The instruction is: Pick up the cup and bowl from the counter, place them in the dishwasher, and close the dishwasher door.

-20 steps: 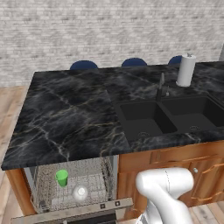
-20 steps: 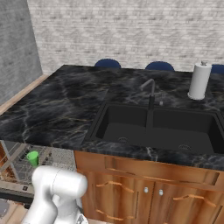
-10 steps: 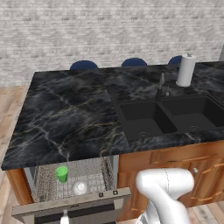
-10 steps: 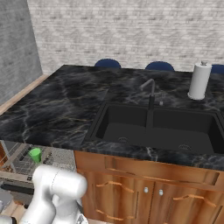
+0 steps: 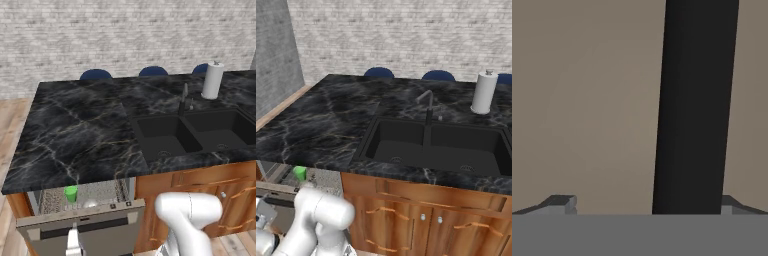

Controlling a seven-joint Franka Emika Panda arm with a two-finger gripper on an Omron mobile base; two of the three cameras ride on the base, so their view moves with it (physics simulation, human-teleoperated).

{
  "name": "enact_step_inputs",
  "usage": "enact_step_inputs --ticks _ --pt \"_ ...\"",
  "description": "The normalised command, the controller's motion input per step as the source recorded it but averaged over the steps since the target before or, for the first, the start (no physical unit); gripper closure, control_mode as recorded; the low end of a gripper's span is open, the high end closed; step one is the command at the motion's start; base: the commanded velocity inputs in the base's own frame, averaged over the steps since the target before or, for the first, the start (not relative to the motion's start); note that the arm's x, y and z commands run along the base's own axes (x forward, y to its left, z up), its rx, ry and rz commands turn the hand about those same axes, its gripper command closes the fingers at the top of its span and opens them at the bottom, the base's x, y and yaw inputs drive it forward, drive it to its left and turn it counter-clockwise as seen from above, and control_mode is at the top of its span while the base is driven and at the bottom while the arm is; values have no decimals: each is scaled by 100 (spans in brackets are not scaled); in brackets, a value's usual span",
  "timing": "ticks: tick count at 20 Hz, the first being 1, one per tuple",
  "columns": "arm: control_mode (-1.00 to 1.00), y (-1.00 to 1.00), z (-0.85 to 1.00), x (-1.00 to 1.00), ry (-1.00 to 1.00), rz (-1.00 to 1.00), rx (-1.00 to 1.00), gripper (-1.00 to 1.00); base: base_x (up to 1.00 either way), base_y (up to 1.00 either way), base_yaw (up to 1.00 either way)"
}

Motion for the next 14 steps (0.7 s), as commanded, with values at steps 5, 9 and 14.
enact_step_inputs --ticks 5,9,14 --pt "-100 -44 -14 99 0 -3 0 -100 0 0 0" --pt "-100 -37 -17 88 0 -1 0 -100 0 0 0" --pt "-100 -31 -18 74 0 0 0 -100 0 0 0"
